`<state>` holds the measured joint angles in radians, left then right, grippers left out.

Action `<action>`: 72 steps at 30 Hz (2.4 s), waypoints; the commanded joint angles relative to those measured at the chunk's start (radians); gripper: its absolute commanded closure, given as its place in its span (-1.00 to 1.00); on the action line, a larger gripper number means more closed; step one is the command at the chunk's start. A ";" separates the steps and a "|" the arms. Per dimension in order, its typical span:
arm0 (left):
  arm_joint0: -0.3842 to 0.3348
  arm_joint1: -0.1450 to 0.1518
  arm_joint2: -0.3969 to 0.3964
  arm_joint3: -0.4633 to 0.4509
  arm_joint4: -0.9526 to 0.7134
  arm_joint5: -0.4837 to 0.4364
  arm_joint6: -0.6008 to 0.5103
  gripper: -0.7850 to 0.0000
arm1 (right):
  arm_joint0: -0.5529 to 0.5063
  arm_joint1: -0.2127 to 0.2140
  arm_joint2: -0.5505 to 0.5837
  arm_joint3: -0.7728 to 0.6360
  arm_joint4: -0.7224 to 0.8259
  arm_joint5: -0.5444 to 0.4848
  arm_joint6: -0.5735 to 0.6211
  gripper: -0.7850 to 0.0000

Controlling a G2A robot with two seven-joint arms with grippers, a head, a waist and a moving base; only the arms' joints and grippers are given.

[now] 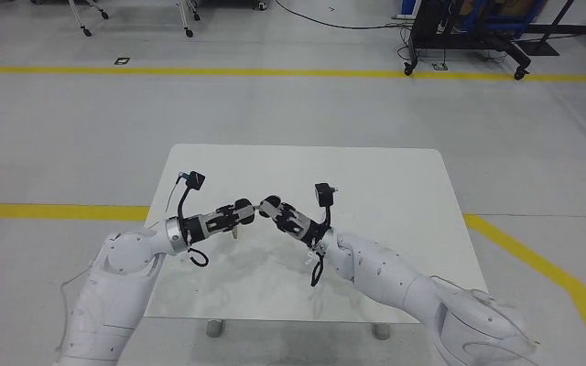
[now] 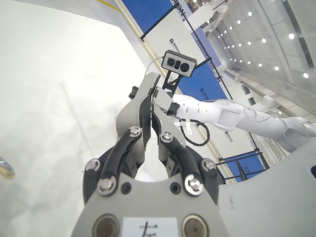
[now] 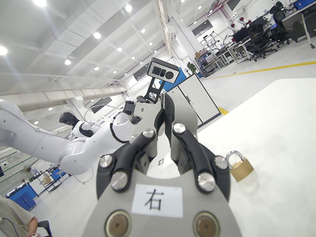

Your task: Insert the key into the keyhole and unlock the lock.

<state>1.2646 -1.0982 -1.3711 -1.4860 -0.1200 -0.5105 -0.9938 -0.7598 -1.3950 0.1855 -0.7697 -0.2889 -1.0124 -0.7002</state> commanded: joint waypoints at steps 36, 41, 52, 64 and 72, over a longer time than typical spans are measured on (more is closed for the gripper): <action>-0.004 0.021 0.011 0.016 -0.070 0.007 0.042 1.00 | -0.064 0.028 0.152 -0.116 0.317 0.000 0.459 1.00; -0.007 0.023 0.011 0.020 -0.068 0.002 0.047 1.00 | -0.092 0.025 0.185 -0.130 0.387 0.000 0.566 0.11; 0.013 0.035 -0.022 -0.005 -0.034 -0.017 0.074 1.00 | -0.104 0.025 0.195 -0.144 0.401 0.023 0.583 -1.00; 0.007 0.038 0.003 -0.003 -0.041 -0.024 0.075 1.00 | -0.147 0.031 0.255 -0.185 0.568 0.033 0.813 1.00; 0.006 0.041 0.009 -0.003 -0.043 -0.027 0.072 1.00 | -0.151 0.021 0.294 -0.174 0.600 0.048 0.882 1.00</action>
<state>1.2705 -1.0572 -1.3645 -1.4888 -0.1642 -0.5385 -0.9218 -0.9101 -1.3728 0.4756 -0.9435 0.3097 -0.9669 0.1761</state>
